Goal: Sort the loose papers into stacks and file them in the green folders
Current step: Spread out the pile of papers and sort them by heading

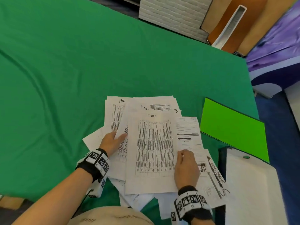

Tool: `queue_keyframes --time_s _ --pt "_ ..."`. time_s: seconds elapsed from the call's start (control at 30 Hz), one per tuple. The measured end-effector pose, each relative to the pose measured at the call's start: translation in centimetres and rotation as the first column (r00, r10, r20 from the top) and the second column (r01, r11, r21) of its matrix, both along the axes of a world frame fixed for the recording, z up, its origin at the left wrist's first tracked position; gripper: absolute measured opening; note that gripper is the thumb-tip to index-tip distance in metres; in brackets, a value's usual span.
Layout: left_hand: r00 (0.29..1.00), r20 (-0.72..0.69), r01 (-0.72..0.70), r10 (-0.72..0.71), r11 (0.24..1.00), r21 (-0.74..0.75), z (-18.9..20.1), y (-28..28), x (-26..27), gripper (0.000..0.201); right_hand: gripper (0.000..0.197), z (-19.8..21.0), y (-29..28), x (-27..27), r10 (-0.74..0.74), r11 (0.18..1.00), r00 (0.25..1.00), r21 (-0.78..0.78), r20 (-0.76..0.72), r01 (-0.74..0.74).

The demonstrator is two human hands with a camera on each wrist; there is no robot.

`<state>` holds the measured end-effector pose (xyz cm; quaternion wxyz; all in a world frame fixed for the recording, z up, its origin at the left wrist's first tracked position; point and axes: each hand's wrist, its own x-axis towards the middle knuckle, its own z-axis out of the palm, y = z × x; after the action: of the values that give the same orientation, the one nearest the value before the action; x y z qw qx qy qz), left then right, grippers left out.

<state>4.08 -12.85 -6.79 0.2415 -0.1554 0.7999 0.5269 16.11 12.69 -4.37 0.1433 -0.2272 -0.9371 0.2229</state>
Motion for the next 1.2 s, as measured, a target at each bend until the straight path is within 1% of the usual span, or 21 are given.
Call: queue_keyframes --time_s 0.07,0.1,0.17,0.27,0.3,0.37,0.47,0.57,0.6,0.67,0.73,0.83,0.9,0.93,0.97,1.0,1.03,1.07,1.13,1.17,1.2 --pt "1.0 -0.025 0.002 -0.001 1.0 0.015 0.2 0.1 0.0 0.05 0.012 1.0 0.2 -0.2 0.013 0.996 0.995 0.089 -0.103 -0.004" --pt "1.0 -0.029 0.003 -0.002 1.0 0.009 0.0 0.2 0.0 0.043 0.012 1.5 0.5 -0.3 -0.028 0.997 0.988 0.064 -0.151 0.038" --pt "1.0 -0.014 0.011 -0.011 1.0 -0.009 0.1 0.4 0.0 0.042 0.016 2.8 1.3 -0.6 -0.177 0.984 0.957 -0.071 -0.232 0.165" --pt "1.0 -0.016 0.014 -0.014 0.999 -0.036 -0.1 0.4 0.0 0.047 0.023 3.5 3.1 -0.8 -0.423 0.899 0.866 -0.242 -0.268 0.364" --pt "1.0 -0.024 0.015 -0.016 0.999 -0.046 -0.1 0.4 0.0 0.046 0.024 3.3 3.6 -0.8 -0.462 0.878 0.852 -0.264 -0.246 0.4" --pt "0.999 -0.046 0.015 -0.018 0.998 -0.062 -0.1 0.6 0.0 0.042 0.026 2.6 4.3 -0.6 -0.462 0.872 0.871 -0.265 -0.168 0.412" --pt "0.997 -0.074 0.015 -0.021 0.997 -0.082 0.0 0.8 -0.1 0.037 0.024 1.0 4.3 -0.2 -0.401 0.881 0.916 -0.26 0.032 0.395" --pt "0.996 -0.089 -0.002 -0.008 0.994 -0.112 0.2 1.1 0.1 0.036 0.016 -0.5 3.6 0.1 -0.209 0.887 0.939 -0.351 0.273 0.3" --pt "0.996 -0.091 -0.006 -0.006 0.992 -0.127 0.3 1.2 0.1 0.04 0.016 -0.8 3.3 0.1 -0.135 0.87 0.934 -0.412 0.33 0.271" --pt "0.998 -0.065 -0.001 -0.008 0.991 -0.133 0.7 1.5 0.2 0.055 0.025 -1.2 2.7 0.0 -0.012 0.848 0.91 -0.478 0.414 0.229" --pt "0.999 -0.036 0.016 -0.02 0.995 -0.103 0.7 1.6 0.2 0.064 0.022 -1.3 1.7 -0.4 0.084 0.84 0.876 -0.507 0.475 0.194" --pt "0.998 -0.008 0.055 -0.055 0.998 -0.022 0.3 1.4 0.0 0.054 0.012 -1.2 -0.1 -0.8 0.247 0.838 0.839 -0.541 0.485 0.066" --pt "0.998 -0.006 0.068 -0.068 0.997 -0.026 0.3 1.3 -0.1 0.048 0.017 -0.9 -0.7 -1.0 0.288 0.85 0.823 -0.527 0.489 0.016" --pt "0.998 -0.01 0.067 -0.067 0.997 -0.039 0.4 1.2 -0.2 0.045 0.022 -0.9 -0.5 -1.2 0.249 0.87 0.835 -0.493 0.491 0.03" --pt "0.998 -0.02 0.062 -0.063 0.997 -0.043 0.5 1.2 -0.2 0.042 0.027 -0.9 0.0 -1.2 0.157 0.897 0.86 -0.434 0.485 0.081" --pt "0.998 -0.031 0.056 -0.058 0.998 -0.041 0.7 1.2 -0.3 0.039 0.034 -0.9 0.8 -1.3 0.017 0.917 0.879 -0.358 0.476 0.176" --pt "0.998 -0.042 0.05 -0.051 0.998 -0.041 0.7 1.1 -0.4 0.036 0.044 -0.9 1.7 -1.4 -0.151 0.91 0.872 -0.278 0.465 0.306" --pt "0.998 -0.047 0.047 -0.049 0.998 -0.044 0.9 1.2 -0.4 0.034 0.057 -0.7 2.9 -1.3 -0.314 0.875 0.835 -0.203 0.452 0.439" --pt "0.998 -0.05 0.044 -0.046 0.998 -0.043 0.8 1.1 -0.5 0.033 0.078 0.3 5.0 -1.2 -0.536 0.748 0.687 -0.101 0.491 0.656" --pt "0.998 -0.041 0.041 -0.042 0.999 -0.036 0.7 1.1 -0.5 0.034 0.082 0.6 6.3 -0.9 -0.578 0.677 0.61 -0.098 0.541 0.729" --pt "0.999 -0.032 0.034 -0.035 0.999 -0.027 0.6 1.1 -0.6 0.034 0.081 1.1 7.3 -0.7 -0.573 0.624 0.556 -0.12 0.602 0.772"
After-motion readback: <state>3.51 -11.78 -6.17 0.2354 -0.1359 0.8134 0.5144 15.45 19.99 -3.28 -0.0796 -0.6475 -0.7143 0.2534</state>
